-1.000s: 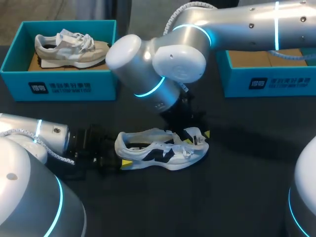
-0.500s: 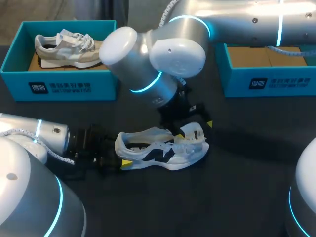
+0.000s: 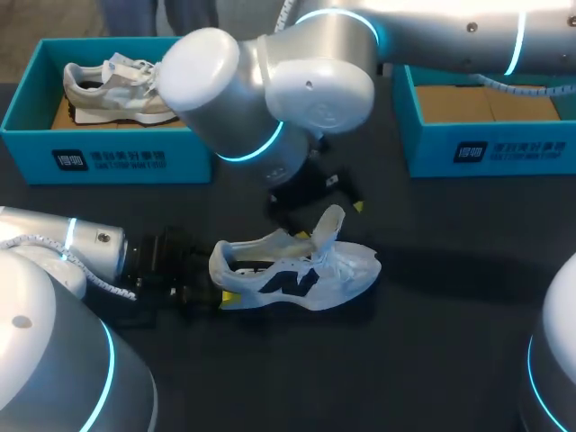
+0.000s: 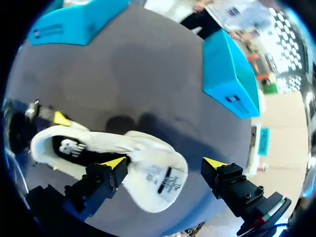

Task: Take the shoe out of the shoebox, open the shoe tongue, remove and reinsert the insole, then place the shoe into the shoebox

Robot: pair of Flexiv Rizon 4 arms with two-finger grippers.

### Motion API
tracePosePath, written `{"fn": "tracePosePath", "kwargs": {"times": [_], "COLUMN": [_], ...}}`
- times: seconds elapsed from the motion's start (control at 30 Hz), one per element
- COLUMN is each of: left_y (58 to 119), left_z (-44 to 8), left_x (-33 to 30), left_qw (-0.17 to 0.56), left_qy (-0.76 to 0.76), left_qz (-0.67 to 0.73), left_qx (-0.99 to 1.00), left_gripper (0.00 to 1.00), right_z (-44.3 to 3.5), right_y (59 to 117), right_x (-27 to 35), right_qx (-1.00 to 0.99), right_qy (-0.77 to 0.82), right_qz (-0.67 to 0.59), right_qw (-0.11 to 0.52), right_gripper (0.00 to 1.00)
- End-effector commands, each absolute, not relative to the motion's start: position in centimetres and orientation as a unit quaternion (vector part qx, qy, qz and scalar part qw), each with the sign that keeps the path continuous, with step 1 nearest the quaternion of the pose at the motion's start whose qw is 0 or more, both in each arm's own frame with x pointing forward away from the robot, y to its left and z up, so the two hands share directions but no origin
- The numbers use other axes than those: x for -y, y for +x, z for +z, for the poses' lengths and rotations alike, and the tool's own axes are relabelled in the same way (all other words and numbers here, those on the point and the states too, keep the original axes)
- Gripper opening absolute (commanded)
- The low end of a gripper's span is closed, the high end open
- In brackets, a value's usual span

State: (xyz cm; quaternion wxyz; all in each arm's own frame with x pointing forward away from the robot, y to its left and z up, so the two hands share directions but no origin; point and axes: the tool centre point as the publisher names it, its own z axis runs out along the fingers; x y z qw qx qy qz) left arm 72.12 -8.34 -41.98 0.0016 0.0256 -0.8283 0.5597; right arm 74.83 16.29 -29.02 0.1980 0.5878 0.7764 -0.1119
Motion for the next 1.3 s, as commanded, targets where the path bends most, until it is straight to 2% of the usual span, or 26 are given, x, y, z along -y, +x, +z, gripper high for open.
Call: {"fn": "tracePosePath", "kwargs": {"times": [0.03, 0.43, 0.47, 0.5, 0.53, 0.57, 0.63, 0.67, 0.87, 1.23, 1.3], "left_y": [71.9, 71.9, 71.9, 71.9, 71.9, 71.9, 71.9, 71.9, 71.9, 71.9, 71.9], "left_z": [-42.3, -42.3, -42.3, -42.3, -42.3, -42.3, -42.3, -42.3, -42.3, -42.3, -42.3], "left_x": [8.5, 8.5, 8.5, 8.5, 8.5, 8.5, 8.5, 8.5, 8.5, 8.5, 8.5], "left_qw": [0.000, 0.000, 0.000, 0.000, 0.000, 0.000, 0.000, 0.000, 0.000, 0.000, 0.000], "left_qy": [0.026, 0.026, 0.026, 0.026, 0.026, 0.026, 0.026, 0.026, 0.026, 0.026, 0.026], "left_qz": [0.560, 0.560, 0.560, 0.560, 0.560, 0.560, 0.560, 0.560, 0.560, 0.560, 0.560], "left_qx": [0.828, 0.828, 0.828, 0.828, 0.828, 0.828, 0.828, 0.828, 0.828, 0.828, 0.828], "left_gripper": [0.00, 0.00, 0.00, 0.00, 0.00, 0.00, 0.00, 0.00, 0.00, 0.00, 0.00], "right_z": [-27.7, -25.6, -25.5, -25.3, -25.2, -25.2, -25.3, -25.4, -26.0, -26.0, -26.0], "right_y": [74.5, 75.2, 75.2, 75.3, 75.4, 75.4, 75.5, 75.6, 75.2, 75.2, 75.2], "right_x": [-17.6, -24.3, -24.7, -25.2, -25.6, -26.1, -27.0, -27.3, -28.9, -28.9, -28.9], "right_qx": [-0.822, -0.930, -0.936, -0.945, -0.949, -0.954, -0.964, -0.969, -0.985, -0.985, -0.985], "right_qy": [0.526, 0.310, 0.292, 0.268, 0.253, 0.237, 0.203, 0.187, 0.115, 0.115, 0.115], "right_qz": [-0.059, 0.020, 0.031, 0.036, 0.035, 0.041, 0.038, 0.040, 0.055, 0.055, 0.055], "right_qw": [0.211, 0.197, 0.193, 0.185, 0.183, 0.177, 0.166, 0.159, 0.119, 0.119, 0.119], "right_gripper": [1.00, 1.00, 0.89, 0.85, 0.67, 0.42, 0.18, 0.02, 0.00, 0.00, 0.04]}}
